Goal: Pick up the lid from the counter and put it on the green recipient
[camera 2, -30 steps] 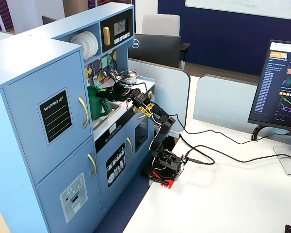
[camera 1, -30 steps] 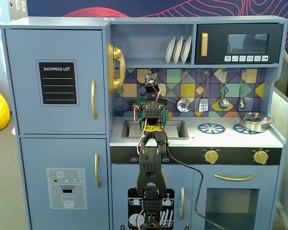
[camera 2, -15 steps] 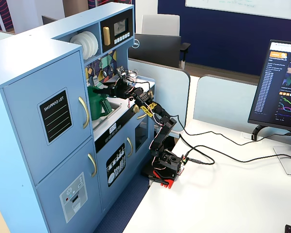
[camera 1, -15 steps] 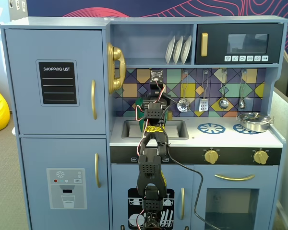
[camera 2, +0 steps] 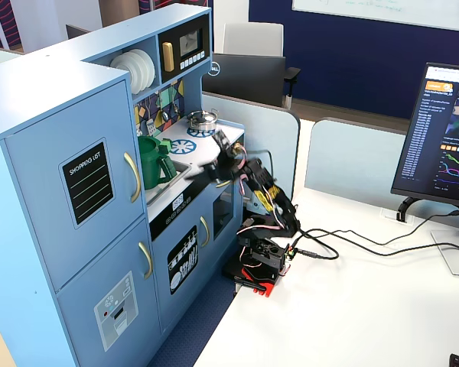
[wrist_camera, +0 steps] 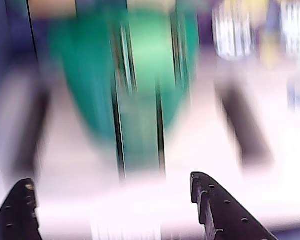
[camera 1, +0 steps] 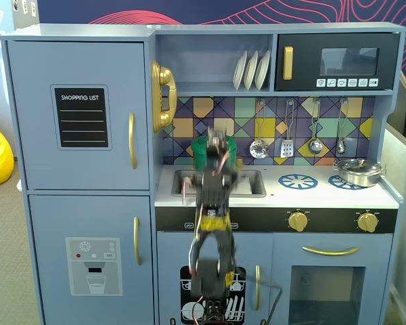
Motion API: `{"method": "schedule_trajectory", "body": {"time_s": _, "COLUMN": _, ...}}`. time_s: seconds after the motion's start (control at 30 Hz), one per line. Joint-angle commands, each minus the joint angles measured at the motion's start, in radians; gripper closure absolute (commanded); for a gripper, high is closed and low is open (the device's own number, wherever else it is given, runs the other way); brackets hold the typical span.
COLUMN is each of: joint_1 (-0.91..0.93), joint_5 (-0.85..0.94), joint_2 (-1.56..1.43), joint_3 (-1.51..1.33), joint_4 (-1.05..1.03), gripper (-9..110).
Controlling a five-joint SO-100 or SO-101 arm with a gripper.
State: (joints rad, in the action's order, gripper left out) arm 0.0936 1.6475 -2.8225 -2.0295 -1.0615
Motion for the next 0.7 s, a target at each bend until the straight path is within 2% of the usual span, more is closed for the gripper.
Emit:
{"method": "schedule_trajectory", "body": {"time_s": 0.0, "joint_1": 0.038, "joint_5": 0.023, "joint_2": -0.259, "joint_3": -0.453, "joint_4": -0.028, "gripper": 89}}
{"method": "schedule_trajectory", "body": {"time_s": 0.07, "joint_1": 0.032, "joint_5": 0.046, "joint_2": -0.321, "joint_3": -0.623, "joint_4": -0.035, "gripper": 101}}
{"method": "schedule_trajectory", "body": {"time_s": 0.37, "joint_1": -0.051, "joint_5": -0.091, "joint_2": -0.304, "joint_3": -0.957, "joint_4": -0.101, "gripper": 101}}
{"method": "schedule_trajectory", "body": {"time_s": 0.47, "joint_1": -0.087, "joint_5": -0.161, "joint_2": -0.301, "joint_3": -0.966, "joint_4": -0.206, "gripper": 100}}
{"method": "schedule_trajectory", "body": {"time_s": 0.67, "joint_1": -0.081, "joint_5": -0.126, "joint_2": -0.356, "joint_3": -0.966, "joint_4": -0.434, "gripper": 99}}
